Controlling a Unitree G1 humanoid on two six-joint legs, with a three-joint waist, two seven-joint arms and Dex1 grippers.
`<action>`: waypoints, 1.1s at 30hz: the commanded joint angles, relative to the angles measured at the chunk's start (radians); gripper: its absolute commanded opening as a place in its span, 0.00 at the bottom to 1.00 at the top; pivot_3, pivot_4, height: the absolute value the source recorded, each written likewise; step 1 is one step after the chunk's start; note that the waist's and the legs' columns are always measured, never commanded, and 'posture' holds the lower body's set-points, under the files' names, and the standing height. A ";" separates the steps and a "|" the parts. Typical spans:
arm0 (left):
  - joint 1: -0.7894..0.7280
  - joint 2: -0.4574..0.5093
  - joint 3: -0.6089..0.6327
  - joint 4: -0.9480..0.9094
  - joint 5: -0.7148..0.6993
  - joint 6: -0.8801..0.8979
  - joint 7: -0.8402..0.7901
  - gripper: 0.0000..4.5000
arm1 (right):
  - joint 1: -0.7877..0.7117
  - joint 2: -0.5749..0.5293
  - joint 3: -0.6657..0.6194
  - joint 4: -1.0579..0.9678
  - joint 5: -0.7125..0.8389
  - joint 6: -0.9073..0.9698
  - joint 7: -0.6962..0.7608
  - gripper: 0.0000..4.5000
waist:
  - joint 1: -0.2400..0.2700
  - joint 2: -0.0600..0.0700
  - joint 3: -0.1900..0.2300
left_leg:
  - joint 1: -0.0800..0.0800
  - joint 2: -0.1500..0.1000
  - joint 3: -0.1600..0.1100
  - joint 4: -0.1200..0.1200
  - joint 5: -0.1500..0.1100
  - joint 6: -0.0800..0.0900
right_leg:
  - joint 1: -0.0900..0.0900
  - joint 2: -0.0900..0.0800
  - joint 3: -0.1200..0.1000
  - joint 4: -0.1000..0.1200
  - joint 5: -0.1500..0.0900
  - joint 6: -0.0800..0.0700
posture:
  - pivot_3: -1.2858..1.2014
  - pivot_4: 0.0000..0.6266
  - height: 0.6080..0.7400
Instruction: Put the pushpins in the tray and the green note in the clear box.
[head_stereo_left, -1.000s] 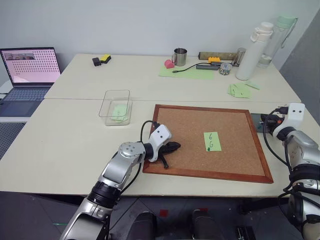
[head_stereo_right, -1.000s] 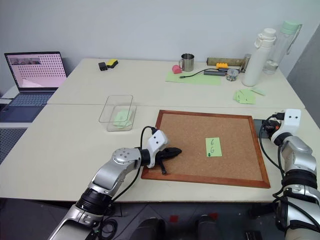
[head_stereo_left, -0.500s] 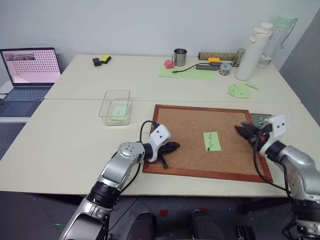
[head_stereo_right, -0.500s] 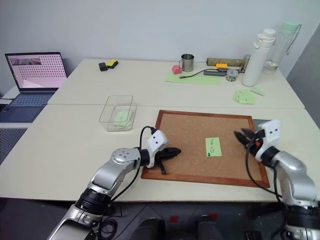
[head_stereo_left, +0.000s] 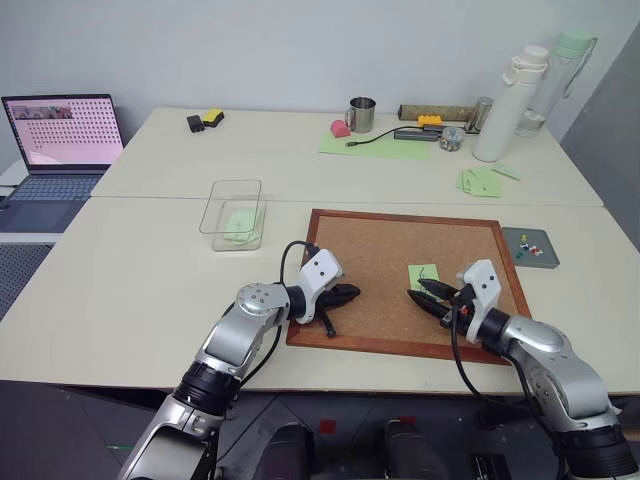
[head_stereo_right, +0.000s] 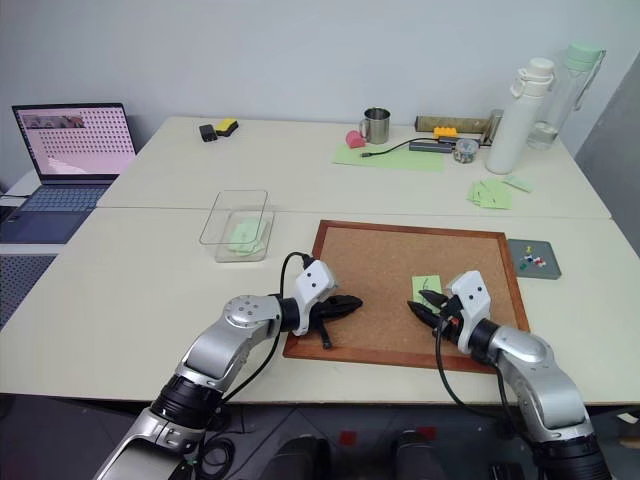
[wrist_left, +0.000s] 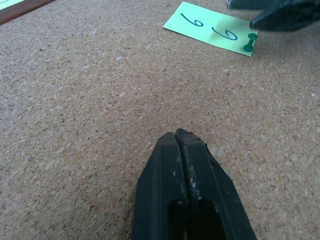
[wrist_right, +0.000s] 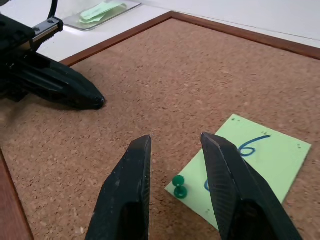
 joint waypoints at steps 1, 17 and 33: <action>0.026 0.018 -0.003 0.015 0.016 0.026 0.010 0.00 | 0.009 -0.008 0.030 -0.008 -0.046 -0.001 -0.004 0.36 | 0.000 0.000 0.000 | 0.000 0.000 0.000 0.000 0.000 0.000 | 0.000 0.000 0.000 0.000 0.000 0.000 | 0.52 0.24 1.00; 0.027 0.014 0.001 0.015 0.014 0.028 0.018 0.00 | 0.003 0.007 0.003 0.004 -0.048 0.007 -0.013 0.02 | 0.000 0.000 0.000 | 0.000 0.000 0.000 0.000 0.000 0.000 | 0.000 0.000 0.000 0.000 0.000 0.000 | 0.52 0.24 1.00; 0.004 -0.047 0.108 -0.057 -0.164 0.159 -0.012 0.07 | -0.054 -0.112 0.011 -0.148 -0.098 -0.064 0.065 0.00 | 0.001 -0.001 0.000 | -0.001 0.000 -0.001 0.000 0.000 0.000 | -0.001 0.000 -0.001 0.000 -0.002 0.004 | 0.52 0.24 1.00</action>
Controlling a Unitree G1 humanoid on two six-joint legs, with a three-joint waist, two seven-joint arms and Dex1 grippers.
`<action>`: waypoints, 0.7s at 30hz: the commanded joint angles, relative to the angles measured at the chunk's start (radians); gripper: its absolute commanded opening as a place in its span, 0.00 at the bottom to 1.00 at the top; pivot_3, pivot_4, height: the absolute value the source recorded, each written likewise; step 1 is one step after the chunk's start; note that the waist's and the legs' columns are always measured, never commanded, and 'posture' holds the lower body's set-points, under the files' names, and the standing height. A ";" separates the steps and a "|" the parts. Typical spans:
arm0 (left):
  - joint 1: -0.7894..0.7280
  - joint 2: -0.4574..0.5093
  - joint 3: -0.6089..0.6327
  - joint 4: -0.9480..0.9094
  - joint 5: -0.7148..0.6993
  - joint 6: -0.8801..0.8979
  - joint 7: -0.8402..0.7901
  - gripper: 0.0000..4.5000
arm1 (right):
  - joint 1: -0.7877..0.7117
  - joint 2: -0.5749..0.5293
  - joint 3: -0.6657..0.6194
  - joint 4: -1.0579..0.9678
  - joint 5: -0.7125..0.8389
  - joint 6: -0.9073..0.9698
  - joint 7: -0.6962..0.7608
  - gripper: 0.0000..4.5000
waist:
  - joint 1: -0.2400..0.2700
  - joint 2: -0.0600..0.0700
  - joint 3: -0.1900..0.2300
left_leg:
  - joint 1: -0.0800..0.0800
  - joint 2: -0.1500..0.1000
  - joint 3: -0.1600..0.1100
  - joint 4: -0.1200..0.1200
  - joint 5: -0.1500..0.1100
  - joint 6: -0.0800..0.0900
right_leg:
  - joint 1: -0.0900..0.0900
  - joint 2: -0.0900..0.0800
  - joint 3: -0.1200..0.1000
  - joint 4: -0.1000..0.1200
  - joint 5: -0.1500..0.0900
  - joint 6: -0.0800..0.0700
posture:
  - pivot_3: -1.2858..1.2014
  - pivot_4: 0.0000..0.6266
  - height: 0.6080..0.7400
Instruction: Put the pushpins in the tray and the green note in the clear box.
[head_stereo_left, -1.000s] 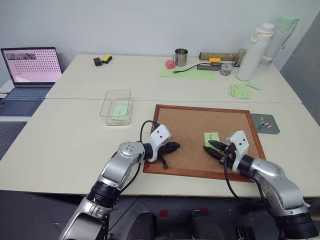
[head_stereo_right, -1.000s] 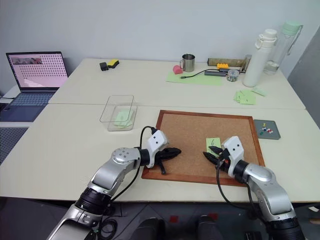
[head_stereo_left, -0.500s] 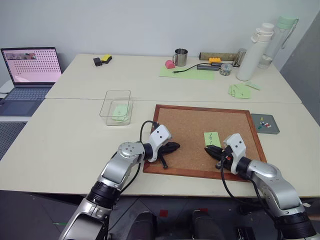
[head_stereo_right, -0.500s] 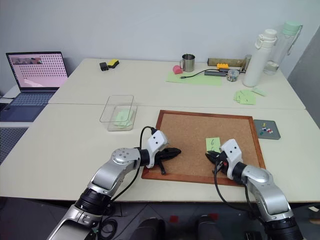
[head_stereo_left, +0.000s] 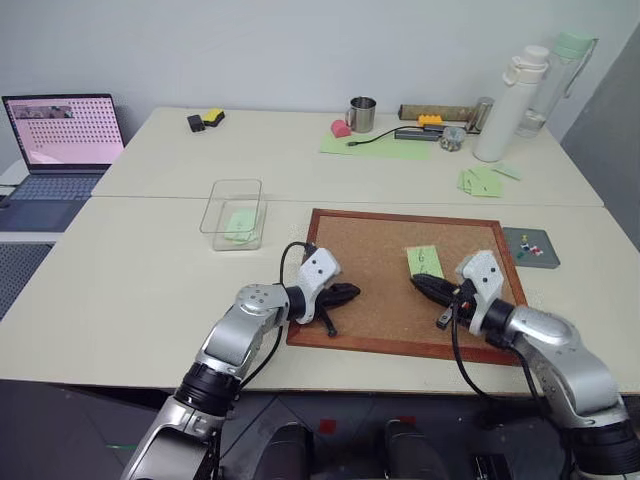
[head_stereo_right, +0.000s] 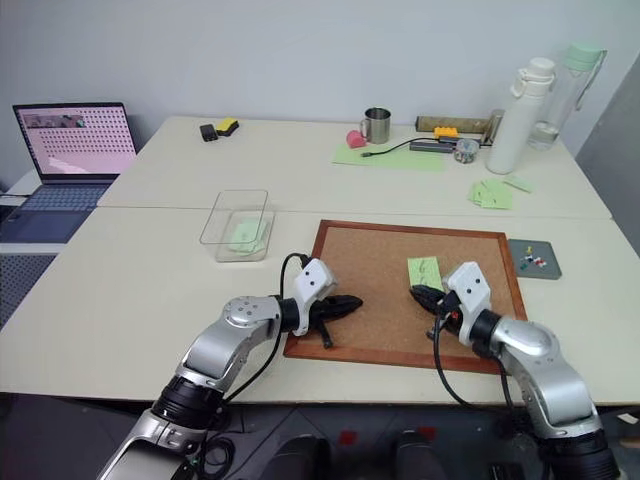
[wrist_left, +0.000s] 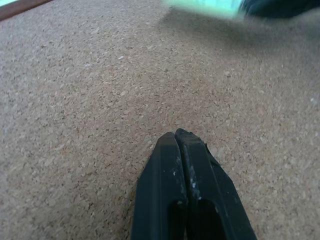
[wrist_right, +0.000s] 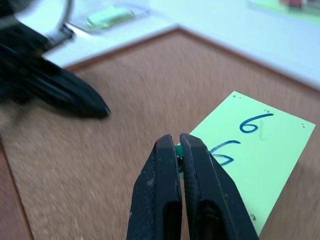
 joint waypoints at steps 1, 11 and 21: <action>-0.009 -0.056 0.128 -0.081 -0.197 0.185 -0.002 0.09 | -0.026 -0.072 0.022 -0.037 -0.082 -0.084 0.045 0.00 | 0.000 -0.001 0.001 | 0.000 0.000 0.000 0.000 0.000 0.000 | 0.000 0.000 0.000 0.000 0.000 0.000 | 0.52 0.24 1.00; -0.063 -0.196 0.406 -0.153 -0.592 0.578 0.152 0.52 | -0.066 -0.120 0.041 -0.060 -0.151 -0.173 0.089 0.00 | 0.003 -0.005 0.004 | -0.005 -0.001 -0.003 0.003 0.000 0.000 | -0.002 0.000 -0.003 0.001 0.001 0.000 | 0.52 0.24 1.00; -0.108 -0.317 0.520 -0.109 -0.783 0.722 0.312 0.74 | -0.123 -0.086 0.076 -0.158 -0.140 -0.139 0.083 0.00 | 0.004 -0.006 0.004 | -0.005 -0.002 -0.004 0.004 0.000 0.000 | -0.001 -0.001 -0.003 0.001 0.003 -0.003 | 0.52 0.24 1.00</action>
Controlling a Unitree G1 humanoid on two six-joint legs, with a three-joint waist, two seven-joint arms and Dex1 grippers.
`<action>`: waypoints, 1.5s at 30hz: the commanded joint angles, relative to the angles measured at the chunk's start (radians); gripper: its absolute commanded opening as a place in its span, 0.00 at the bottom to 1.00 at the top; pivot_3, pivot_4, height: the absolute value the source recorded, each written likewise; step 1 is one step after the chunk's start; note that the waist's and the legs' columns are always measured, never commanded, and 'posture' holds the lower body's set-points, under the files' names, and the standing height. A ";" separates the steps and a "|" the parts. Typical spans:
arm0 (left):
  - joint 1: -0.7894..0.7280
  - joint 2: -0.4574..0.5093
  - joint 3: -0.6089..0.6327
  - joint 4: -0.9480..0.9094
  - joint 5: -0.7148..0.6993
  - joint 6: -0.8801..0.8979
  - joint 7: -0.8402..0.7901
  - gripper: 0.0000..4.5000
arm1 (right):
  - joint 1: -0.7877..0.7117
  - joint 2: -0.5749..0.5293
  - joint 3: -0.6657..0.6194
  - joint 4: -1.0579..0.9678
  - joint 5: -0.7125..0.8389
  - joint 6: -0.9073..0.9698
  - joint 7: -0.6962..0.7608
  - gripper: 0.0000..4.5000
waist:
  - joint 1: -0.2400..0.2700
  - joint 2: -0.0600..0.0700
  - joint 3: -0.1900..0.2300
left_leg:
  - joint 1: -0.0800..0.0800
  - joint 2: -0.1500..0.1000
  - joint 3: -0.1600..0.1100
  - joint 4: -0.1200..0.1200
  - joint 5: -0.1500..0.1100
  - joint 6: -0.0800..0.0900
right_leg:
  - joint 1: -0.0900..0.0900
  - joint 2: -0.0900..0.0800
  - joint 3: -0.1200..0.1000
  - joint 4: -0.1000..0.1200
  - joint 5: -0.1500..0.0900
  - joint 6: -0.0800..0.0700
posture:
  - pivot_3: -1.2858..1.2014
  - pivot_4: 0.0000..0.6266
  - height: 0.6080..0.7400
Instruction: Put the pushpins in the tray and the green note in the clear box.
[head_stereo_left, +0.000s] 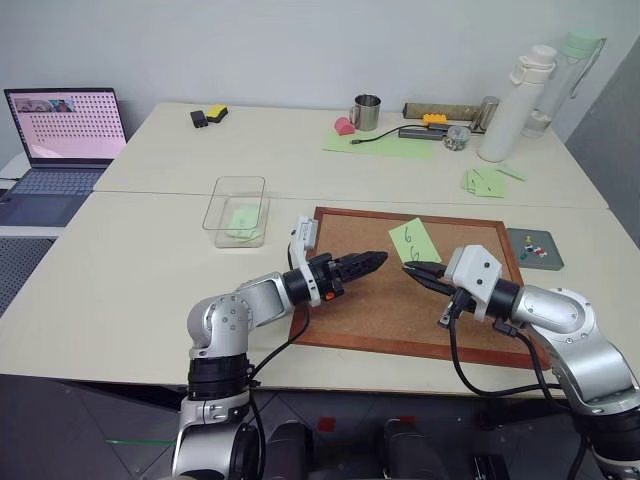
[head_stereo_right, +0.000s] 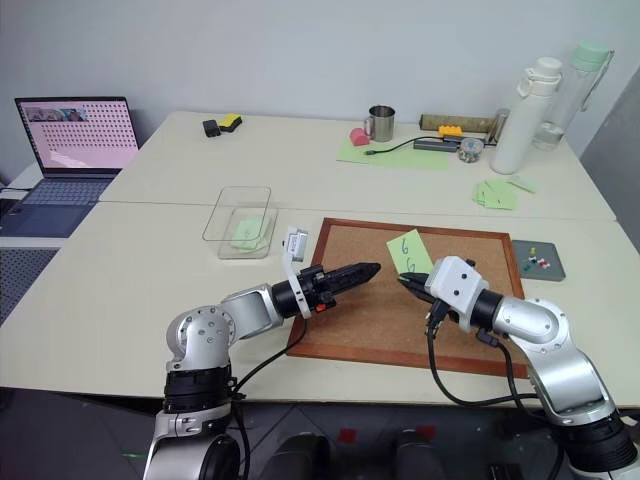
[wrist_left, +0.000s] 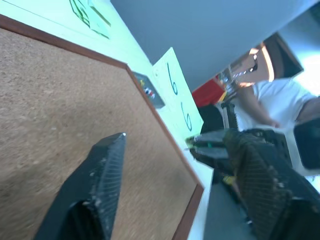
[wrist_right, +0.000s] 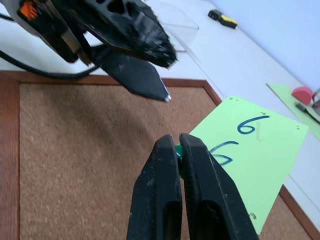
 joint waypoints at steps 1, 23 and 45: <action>-0.040 -0.036 0.047 0.004 -0.097 0.037 0.051 0.74 | -0.037 0.016 0.018 -0.086 0.011 0.019 -0.006 0.00 | 0.000 0.000 0.000 | 0.000 0.000 0.000 0.000 0.000 0.000 | 0.000 0.000 0.000 0.000 0.000 0.000 | 0.52 0.24 1.00; -0.051 -0.020 0.009 0.026 -0.173 -0.017 0.034 0.35 | -0.100 0.065 0.065 -0.176 0.010 0.099 -0.020 0.00 | 0.004 0.000 0.000 | 0.000 0.000 0.000 0.000 0.000 0.000 | 0.000 0.000 0.000 -0.001 0.000 -0.001 | 0.52 0.24 1.00; -0.062 0.098 -0.155 0.124 0.073 -0.247 -0.042 0.01 | -0.139 0.071 0.007 -0.255 0.074 0.199 -0.057 0.00 | 0.010 0.000 0.000 | 0.000 0.000 0.000 -0.001 0.000 0.000 | 0.000 -0.001 0.000 -0.002 0.000 -0.001 | 0.52 0.24 1.00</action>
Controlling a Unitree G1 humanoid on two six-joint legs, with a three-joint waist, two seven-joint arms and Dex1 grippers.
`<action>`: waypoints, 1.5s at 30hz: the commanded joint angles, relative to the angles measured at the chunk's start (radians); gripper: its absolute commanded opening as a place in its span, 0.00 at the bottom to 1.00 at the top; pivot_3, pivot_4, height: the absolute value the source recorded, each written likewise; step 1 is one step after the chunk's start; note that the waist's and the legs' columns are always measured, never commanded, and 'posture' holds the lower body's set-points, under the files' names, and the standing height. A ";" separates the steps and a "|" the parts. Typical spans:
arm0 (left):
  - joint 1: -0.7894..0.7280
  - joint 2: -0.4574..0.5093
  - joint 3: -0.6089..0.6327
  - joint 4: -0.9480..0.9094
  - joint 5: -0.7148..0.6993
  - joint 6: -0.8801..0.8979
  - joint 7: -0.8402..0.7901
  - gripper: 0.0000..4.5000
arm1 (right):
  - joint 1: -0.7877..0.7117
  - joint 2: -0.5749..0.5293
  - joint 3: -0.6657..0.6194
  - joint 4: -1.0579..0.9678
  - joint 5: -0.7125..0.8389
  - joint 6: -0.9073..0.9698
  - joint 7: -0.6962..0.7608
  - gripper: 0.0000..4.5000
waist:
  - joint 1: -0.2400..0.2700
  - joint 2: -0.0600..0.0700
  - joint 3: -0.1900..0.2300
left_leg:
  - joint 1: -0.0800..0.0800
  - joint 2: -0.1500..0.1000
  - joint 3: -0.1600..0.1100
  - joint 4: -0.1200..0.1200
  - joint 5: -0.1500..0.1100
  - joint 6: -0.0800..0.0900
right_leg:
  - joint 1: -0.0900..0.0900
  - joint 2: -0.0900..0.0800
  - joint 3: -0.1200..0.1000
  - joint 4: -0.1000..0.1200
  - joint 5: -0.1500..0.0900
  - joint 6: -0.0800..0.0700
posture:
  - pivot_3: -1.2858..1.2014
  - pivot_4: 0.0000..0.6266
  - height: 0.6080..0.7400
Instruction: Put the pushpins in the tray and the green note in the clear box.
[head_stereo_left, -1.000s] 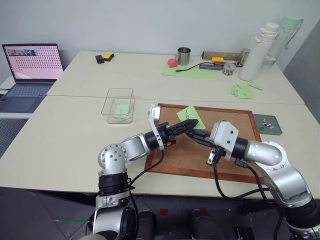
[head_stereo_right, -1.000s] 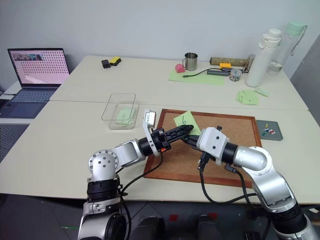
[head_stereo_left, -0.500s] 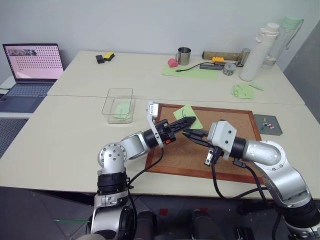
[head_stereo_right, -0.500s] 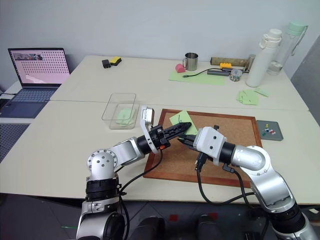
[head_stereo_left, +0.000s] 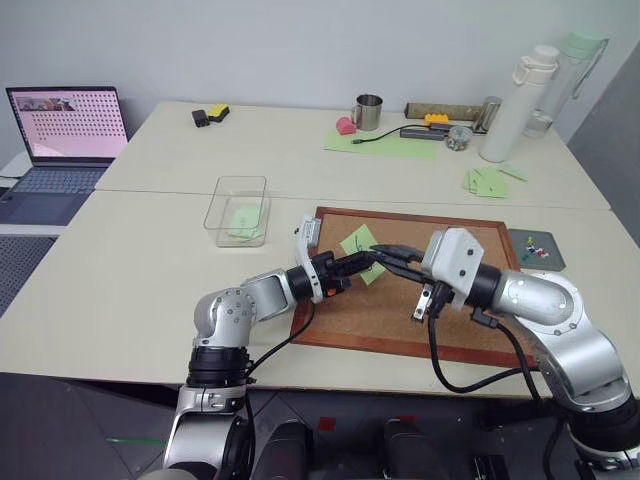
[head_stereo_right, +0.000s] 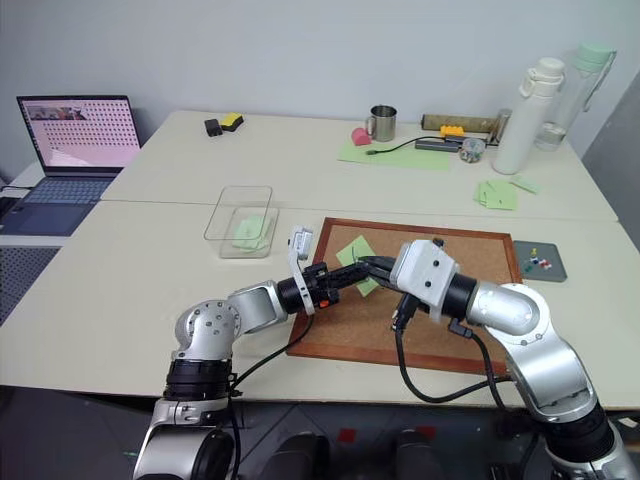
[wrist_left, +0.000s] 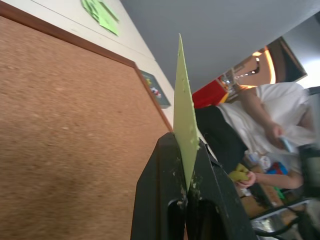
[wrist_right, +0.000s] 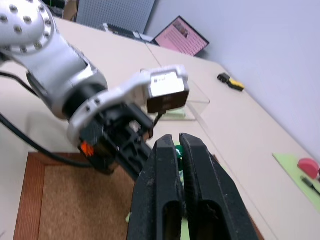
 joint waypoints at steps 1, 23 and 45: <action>-0.030 0.011 -0.036 -0.019 0.041 -0.064 -0.046 0.01 | 0.002 0.021 -0.071 -0.053 0.052 0.060 -0.053 0.00 | 0.002 0.000 0.000 | 0.000 0.000 0.000 0.000 0.000 0.000 | 0.000 0.000 0.000 0.000 0.000 0.000 | 0.52 0.24 1.00; -0.150 0.101 -0.556 -0.090 0.664 -0.712 -0.289 0.01 | -0.153 -0.090 -0.538 1.027 0.049 0.074 -0.292 0.00 | -0.001 0.003 0.001 | 0.001 0.000 0.006 -0.002 0.000 0.001 | -0.001 0.000 0.004 0.000 -0.001 -0.002 | 0.52 0.24 1.00; -0.099 0.106 -0.528 -0.116 0.718 -0.703 -0.298 0.00 | -0.363 -0.151 -0.497 1.454 0.026 -0.153 -0.179 0.45 | -0.012 0.004 0.001 | 0.000 0.000 0.006 -0.001 0.000 0.001 | -0.001 0.001 0.005 0.000 0.000 0.001 | 0.52 0.24 1.00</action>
